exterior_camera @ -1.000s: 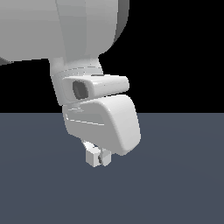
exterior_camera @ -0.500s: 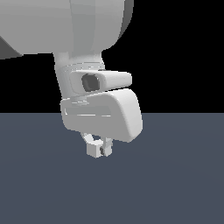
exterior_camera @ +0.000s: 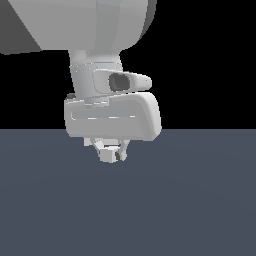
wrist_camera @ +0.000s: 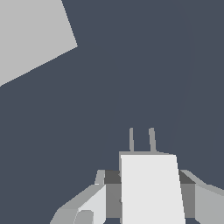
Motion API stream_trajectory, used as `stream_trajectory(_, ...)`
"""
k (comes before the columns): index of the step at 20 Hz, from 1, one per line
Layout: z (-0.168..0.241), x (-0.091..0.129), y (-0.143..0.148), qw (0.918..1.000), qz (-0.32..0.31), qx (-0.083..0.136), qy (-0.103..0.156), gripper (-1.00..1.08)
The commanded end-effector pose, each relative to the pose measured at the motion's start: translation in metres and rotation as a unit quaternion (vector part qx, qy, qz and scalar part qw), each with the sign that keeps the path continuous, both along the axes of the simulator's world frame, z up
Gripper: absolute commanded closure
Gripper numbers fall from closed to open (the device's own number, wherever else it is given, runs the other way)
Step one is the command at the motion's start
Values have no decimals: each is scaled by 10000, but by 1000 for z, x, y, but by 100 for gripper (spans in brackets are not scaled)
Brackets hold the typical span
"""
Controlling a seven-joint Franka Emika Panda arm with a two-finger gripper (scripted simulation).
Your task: Plug the charger into the wall socket.
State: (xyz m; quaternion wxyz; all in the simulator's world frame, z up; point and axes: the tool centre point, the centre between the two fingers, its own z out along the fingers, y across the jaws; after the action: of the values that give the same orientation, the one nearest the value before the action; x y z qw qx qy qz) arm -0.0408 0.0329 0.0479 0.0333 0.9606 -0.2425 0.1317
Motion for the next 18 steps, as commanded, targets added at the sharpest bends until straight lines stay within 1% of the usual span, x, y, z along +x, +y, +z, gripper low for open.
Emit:
stream_trajectory(1, 6, 6, 2, 9994, 332, -5, -6, 108)
stream_trajectory(5, 16, 14, 7, 9966, 828, -8, -8, 108)
stream_trajectory(9, 24, 21, 12, 9915, 1303, -9, -8, 108)
stream_trajectory(18, 41, 34, 25, 9739, 2269, -4, 2, 108)
